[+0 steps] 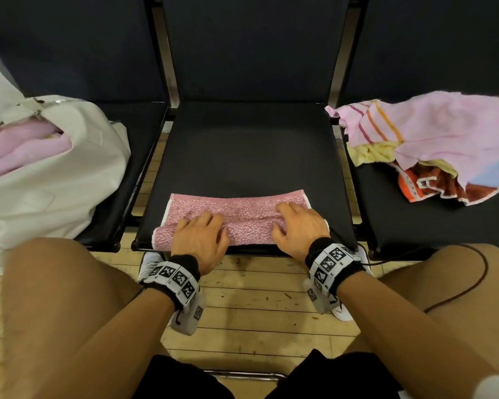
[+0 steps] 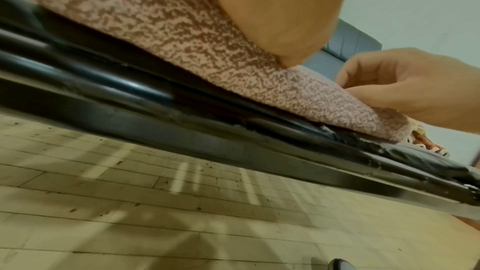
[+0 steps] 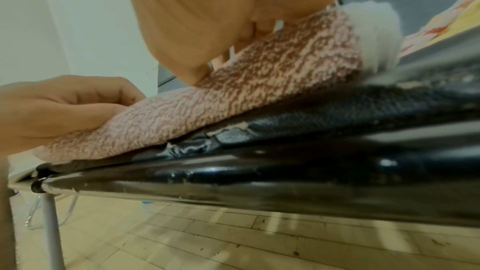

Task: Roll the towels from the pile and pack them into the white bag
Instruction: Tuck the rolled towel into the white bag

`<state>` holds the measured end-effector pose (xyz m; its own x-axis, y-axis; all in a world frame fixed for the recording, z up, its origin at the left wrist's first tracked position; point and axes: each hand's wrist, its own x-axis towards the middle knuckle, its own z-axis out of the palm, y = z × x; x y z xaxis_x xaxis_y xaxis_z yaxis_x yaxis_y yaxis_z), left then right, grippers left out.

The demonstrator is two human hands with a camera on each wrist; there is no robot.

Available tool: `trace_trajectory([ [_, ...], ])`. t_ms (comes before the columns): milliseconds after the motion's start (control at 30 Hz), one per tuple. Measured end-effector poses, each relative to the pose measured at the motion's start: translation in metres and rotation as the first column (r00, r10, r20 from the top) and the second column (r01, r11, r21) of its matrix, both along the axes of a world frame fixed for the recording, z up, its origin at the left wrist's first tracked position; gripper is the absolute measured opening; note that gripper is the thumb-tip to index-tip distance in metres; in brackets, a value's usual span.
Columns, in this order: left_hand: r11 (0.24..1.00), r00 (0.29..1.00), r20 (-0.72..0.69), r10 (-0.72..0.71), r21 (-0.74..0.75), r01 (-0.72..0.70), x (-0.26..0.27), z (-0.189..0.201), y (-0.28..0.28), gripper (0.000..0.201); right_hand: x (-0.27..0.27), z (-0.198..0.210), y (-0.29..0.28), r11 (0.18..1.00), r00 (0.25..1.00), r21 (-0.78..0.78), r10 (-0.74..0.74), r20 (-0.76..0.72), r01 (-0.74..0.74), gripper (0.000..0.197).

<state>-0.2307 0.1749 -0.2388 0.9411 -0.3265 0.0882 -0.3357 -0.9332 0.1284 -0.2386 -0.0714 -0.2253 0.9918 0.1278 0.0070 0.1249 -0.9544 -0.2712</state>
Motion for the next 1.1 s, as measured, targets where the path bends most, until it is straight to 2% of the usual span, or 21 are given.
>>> trace_trajectory([
  [100,1.0,0.989,0.145,-0.008,-0.007,0.009,0.0,0.001,-0.003,0.021,0.0,-0.007,0.002,0.994,0.964,-0.009,0.11,0.241,-0.111,0.015],
  [167,0.998,0.986,0.156,-0.063,0.041,0.057,-0.001,-0.001,-0.005,0.031,-0.004,-0.015,0.006,0.982,0.932,-0.033,0.188,0.31,-0.187,0.019],
  [233,0.995,0.989,0.118,-0.089,0.053,0.084,-0.002,-0.005,-0.003,0.047,-0.009,-0.018,0.009,0.977,0.924,-0.038,0.213,0.319,-0.212,0.021],
  [267,0.995,0.991,0.103,-0.09,0.048,0.085,-0.003,-0.005,-0.003,0.05,-0.013,-0.016,0.01,0.978,0.936,-0.032,0.207,0.286,-0.207,0.026],
  [367,0.997,0.991,0.116,-0.073,0.028,0.071,-0.008,-0.003,-0.004,0.031,-0.018,-0.017,0.009,0.976,0.962,-0.09,0.21,0.177,-0.197,0.044],
  [400,0.997,0.992,0.105,-0.067,0.038,0.063,-0.009,-0.002,-0.005,0.036,-0.018,-0.018,0.009,0.975,0.965,-0.107,0.209,0.157,-0.193,0.046],
  [467,0.996,0.994,0.09,-0.07,0.068,0.064,-0.01,-0.003,-0.005,0.043,-0.015,-0.021,0.009,0.977,0.968,-0.114,0.197,0.153,-0.181,0.043],
  [667,0.998,0.992,0.12,-0.048,0.037,0.043,-0.006,-0.005,-0.007,0.042,-0.007,-0.02,0.01,0.985,0.971,-0.133,0.138,0.194,-0.113,0.043],
  [833,0.999,0.998,0.041,-0.054,0.003,0.054,-0.004,-0.001,-0.004,0.041,-0.007,-0.008,0.007,0.985,0.987,-0.082,0.155,0.035,-0.152,0.033],
  [933,0.999,0.999,-0.006,-0.032,-0.033,0.032,-0.002,-0.002,-0.001,0.035,-0.008,-0.008,0.005,0.992,0.982,-0.016,0.129,0.141,-0.128,0.025],
  [1033,1.0,0.995,0.1,-0.013,-0.018,0.015,-0.002,0.0,-0.001,0.026,-0.008,-0.016,0.005,0.991,0.935,-0.032,0.133,0.33,-0.13,0.01],
  [1100,1.0,0.986,0.169,-0.008,0.022,0.004,-0.001,0.0,-0.002,0.019,-0.008,-0.023,0.005,0.983,0.91,-0.072,0.181,0.373,-0.166,0.011],
])
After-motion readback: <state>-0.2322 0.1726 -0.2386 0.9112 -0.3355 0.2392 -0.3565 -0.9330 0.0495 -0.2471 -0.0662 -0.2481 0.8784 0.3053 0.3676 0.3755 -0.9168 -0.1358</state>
